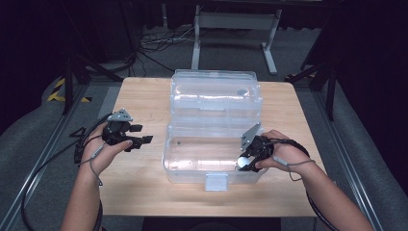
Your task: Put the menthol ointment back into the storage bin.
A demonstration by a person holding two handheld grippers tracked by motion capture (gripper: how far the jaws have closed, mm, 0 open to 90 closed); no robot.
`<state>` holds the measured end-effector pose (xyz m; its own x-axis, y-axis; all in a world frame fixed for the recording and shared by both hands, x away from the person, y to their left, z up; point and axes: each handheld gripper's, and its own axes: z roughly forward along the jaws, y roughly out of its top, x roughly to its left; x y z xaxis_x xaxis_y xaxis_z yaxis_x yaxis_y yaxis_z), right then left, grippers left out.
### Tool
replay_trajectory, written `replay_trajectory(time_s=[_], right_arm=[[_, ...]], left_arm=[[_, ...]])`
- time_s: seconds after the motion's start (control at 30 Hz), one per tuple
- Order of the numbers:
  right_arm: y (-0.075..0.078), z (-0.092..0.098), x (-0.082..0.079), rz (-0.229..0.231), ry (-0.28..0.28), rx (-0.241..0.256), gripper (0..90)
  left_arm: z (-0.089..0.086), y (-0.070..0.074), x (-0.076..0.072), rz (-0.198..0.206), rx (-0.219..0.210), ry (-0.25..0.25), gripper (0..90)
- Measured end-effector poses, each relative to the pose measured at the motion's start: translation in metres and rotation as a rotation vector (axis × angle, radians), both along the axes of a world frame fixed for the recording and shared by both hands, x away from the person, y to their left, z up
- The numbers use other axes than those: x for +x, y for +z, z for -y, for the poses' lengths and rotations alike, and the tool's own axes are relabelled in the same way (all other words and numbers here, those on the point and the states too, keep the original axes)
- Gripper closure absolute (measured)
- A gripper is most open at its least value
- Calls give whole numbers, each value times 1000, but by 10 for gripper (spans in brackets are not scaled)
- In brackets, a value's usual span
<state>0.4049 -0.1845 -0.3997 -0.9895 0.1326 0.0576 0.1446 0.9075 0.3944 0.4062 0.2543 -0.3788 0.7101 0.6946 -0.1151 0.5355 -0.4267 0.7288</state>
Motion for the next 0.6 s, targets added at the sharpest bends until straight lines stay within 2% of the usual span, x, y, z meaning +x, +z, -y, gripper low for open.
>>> replay_trajectory(time_s=[0.17, 0.23, 0.33, 0.6], right_arm=[[0, -1, 2, -7, 18, -28, 504], [0, 0, 3, -29, 25, -38, 504], [1, -1, 3, -39, 30, -53, 505], [0, -3, 5, -71, 42, -69, 503]], left_arm=[[0, 0, 0, 2, -1, -2, 360], [-1, 0, 0, 3, 0, -1, 360], [-1, 0, 0, 0, 0, -2, 359], [-1, 0, 0, 3, 2, -4, 360]])
